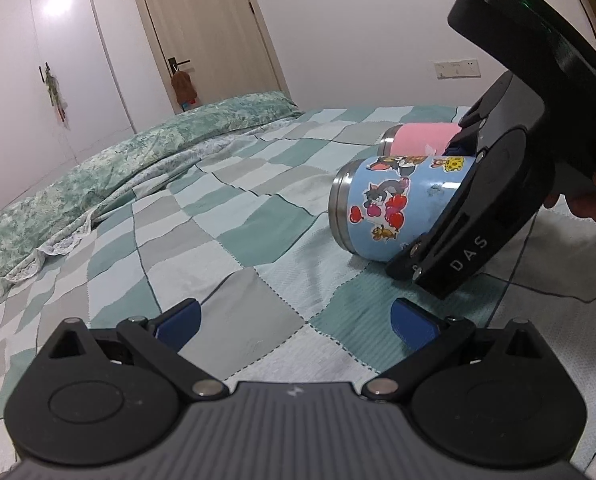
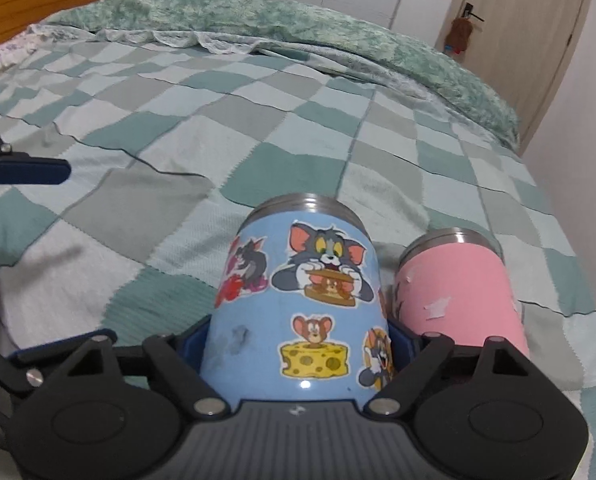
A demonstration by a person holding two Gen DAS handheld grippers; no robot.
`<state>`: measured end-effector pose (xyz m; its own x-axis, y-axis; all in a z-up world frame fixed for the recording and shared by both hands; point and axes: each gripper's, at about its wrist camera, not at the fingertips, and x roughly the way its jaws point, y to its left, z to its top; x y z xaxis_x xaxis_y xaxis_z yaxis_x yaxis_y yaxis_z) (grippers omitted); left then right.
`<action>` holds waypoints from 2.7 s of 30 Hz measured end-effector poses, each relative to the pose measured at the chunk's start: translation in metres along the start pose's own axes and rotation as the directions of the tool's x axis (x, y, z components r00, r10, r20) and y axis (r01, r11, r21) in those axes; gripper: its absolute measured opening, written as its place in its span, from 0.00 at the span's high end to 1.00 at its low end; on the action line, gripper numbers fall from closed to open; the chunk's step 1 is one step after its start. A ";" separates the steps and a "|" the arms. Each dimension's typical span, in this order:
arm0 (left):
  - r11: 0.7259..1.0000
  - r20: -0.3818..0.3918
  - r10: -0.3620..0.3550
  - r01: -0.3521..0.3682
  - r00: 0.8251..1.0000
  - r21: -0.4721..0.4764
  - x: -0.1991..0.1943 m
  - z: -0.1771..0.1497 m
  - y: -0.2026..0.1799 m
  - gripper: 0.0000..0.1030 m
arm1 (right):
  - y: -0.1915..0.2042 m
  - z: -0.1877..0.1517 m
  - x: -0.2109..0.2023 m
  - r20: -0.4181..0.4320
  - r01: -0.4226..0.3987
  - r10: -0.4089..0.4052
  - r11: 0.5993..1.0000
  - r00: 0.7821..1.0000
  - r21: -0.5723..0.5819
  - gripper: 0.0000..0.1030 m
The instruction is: Flip cup upright
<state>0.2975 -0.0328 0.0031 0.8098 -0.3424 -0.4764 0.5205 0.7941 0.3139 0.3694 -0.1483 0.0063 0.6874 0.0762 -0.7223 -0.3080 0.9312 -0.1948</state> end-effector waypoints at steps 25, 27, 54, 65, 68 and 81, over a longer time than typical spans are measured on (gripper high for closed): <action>0.995 0.067 0.080 -0.075 0.995 -0.071 -0.141 -0.010 -0.024 0.00 | 0.037 -0.051 -0.119 0.073 -0.145 0.134 0.974 0.988 0.176 0.19; 0.994 0.058 0.084 -0.079 0.995 -0.080 -0.153 -0.016 -0.030 0.00 | 0.043 -0.064 -0.122 0.056 -0.157 0.149 0.968 0.987 0.197 0.19; 0.963 -0.011 0.164 -0.163 0.986 -0.213 -0.222 -0.022 -0.086 0.00 | 0.009 -0.146 -0.186 0.314 -0.229 0.150 0.945 0.937 0.232 0.00; 0.941 -0.040 0.143 -0.149 0.989 -0.305 -0.205 0.005 -0.141 0.00 | -0.044 -0.196 -0.198 0.426 -0.169 0.085 0.972 0.901 0.165 0.00; 0.940 -0.055 0.147 -0.157 0.988 -0.304 -0.198 0.014 -0.151 0.00 | -0.051 -0.203 -0.194 0.426 -0.170 0.092 0.974 0.900 0.149 0.00; 0.900 -0.236 0.092 -0.182 0.967 -0.395 -0.142 0.064 -0.138 0.00 | -0.078 -0.204 -0.169 0.442 -0.160 0.103 0.983 0.891 0.092 0.00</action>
<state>0.1282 -0.1262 0.0795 0.7671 -0.1396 -0.6262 0.2140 0.9758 0.0446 0.1434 -0.3065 0.0081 0.8714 0.3217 -0.3704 -0.3519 0.9359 -0.0150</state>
